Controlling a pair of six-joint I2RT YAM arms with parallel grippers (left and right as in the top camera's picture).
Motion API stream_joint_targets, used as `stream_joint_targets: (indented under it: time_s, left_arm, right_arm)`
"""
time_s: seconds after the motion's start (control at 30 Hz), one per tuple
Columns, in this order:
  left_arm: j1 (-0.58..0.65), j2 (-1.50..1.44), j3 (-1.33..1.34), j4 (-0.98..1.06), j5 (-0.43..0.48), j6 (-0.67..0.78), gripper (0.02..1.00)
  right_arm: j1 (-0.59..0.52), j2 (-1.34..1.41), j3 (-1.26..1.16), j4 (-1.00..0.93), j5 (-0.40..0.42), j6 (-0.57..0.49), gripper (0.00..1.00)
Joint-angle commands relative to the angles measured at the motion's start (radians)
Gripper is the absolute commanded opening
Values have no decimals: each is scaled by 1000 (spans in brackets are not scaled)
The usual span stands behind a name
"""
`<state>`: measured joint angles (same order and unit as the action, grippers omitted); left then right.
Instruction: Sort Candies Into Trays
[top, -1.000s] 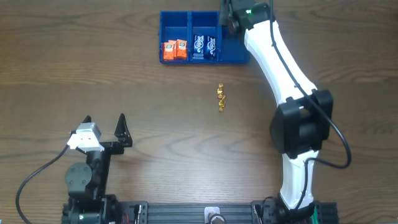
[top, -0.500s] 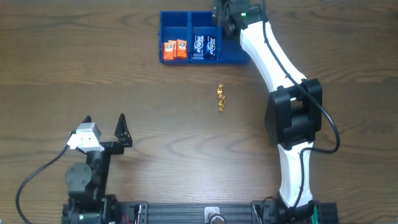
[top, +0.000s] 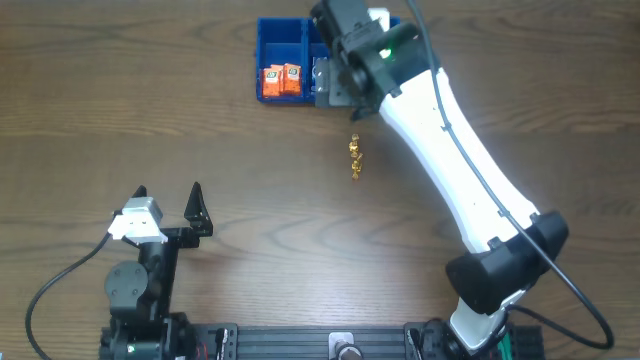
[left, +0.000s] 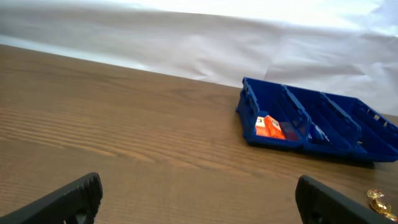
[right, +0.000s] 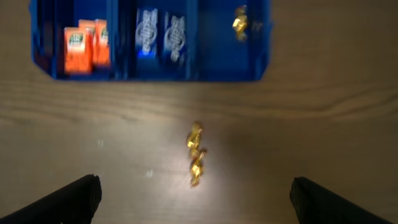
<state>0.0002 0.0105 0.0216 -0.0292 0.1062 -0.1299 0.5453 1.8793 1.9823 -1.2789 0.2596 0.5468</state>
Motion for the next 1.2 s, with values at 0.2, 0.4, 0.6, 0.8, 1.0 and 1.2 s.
stream_joint_targets:
  time_s: [0.2, 0.4, 0.6, 0.8, 1.0, 1.2]
  left_arm:
    - [6, -7, -16, -39, 21, 11, 998]
    - [6, -7, -16, -39, 21, 11, 998]
    - [6, -7, -16, -39, 21, 11, 998]
    - [6, -7, -16, -39, 21, 11, 998]
    - [6, -7, -16, -39, 21, 11, 998]
    - [6, -7, -16, -39, 21, 11, 998]
  right_arm:
    - [2, 57, -576, 334, -192, 109, 1000]
    - [-8, 57, -676, 415, -195, 112, 1000]
    - [-41, 58, -713, 520, -197, 111, 1000]
    - [-43, 58, -713, 549, -152, 92, 996]
    - [-43, 77, -713, 568, -137, 55, 958]
    - [-43, 91, -713, 587, -126, 37, 864]
